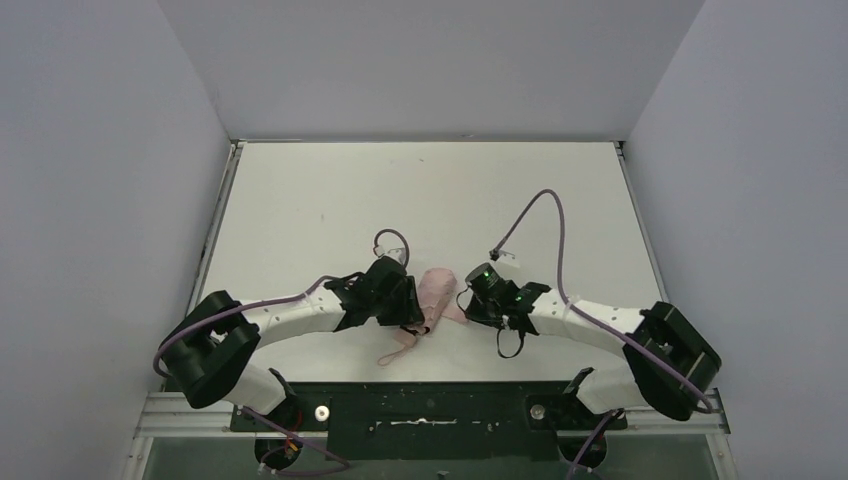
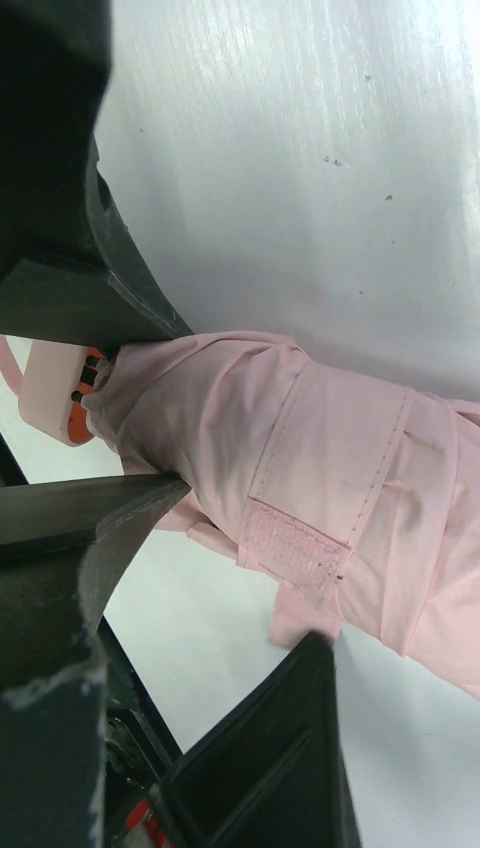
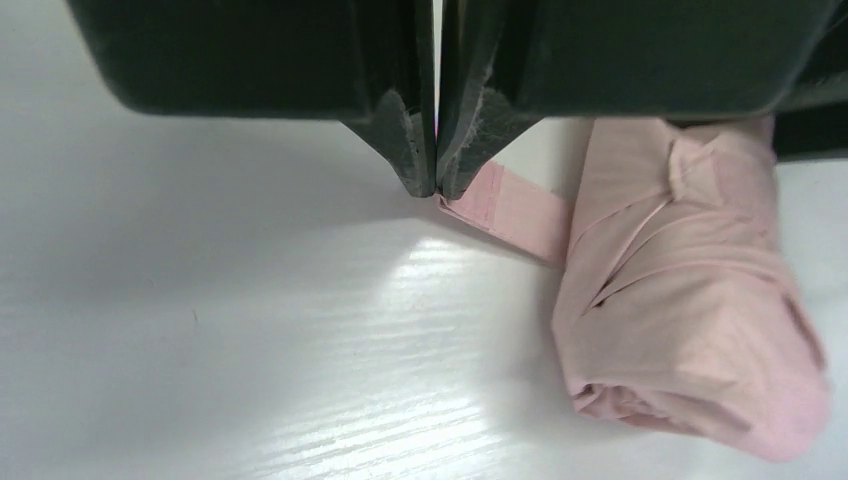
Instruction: Put away the umbrella
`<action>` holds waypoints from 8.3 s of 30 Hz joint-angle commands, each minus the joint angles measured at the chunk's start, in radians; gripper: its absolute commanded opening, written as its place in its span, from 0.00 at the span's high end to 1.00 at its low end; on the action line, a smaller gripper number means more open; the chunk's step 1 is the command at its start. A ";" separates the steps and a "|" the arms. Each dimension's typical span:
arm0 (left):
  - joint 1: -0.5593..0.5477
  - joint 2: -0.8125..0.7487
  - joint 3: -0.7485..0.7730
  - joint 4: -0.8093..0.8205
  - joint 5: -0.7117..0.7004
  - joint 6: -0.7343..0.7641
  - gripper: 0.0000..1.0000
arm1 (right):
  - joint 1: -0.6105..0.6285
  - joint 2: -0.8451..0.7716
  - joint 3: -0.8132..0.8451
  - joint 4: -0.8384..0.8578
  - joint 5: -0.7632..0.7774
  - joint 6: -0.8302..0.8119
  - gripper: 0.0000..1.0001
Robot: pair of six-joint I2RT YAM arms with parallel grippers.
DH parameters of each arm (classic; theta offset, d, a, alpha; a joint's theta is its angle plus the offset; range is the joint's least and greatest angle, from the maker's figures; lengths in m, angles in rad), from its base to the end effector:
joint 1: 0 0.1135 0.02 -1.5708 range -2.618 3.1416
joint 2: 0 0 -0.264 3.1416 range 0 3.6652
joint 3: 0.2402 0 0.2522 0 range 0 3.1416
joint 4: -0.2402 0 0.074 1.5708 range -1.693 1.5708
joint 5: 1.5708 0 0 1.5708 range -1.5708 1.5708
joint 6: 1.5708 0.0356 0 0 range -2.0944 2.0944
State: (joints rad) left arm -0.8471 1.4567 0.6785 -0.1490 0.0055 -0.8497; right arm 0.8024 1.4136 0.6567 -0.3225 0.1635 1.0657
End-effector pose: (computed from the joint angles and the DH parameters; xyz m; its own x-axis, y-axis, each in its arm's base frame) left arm 0.1801 -0.2042 0.1589 -0.9142 -0.0997 -0.3929 0.0983 0.8858 -0.4536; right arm 0.1775 0.1753 0.1534 -0.8706 0.3417 -0.3539 0.2188 0.9133 0.3435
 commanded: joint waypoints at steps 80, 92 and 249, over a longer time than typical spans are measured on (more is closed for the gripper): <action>-0.335 0.440 0.189 -0.198 -0.227 0.159 1.00 | -0.134 -0.613 -0.275 0.160 0.096 0.321 0.90; -0.334 0.456 0.215 -0.212 -0.223 0.177 1.00 | -0.189 -0.481 -0.076 -0.358 -0.040 -0.004 0.49; -0.425 0.560 0.261 -0.212 -0.208 0.225 1.00 | -0.357 -0.044 -0.473 1.303 -0.518 0.573 0.84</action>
State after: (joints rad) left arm -1.2255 1.8816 1.0286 -0.0826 -0.4374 -0.6777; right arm 0.4236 1.3552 0.1322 0.8223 -0.3237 1.6360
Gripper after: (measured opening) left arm 0.360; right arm 0.143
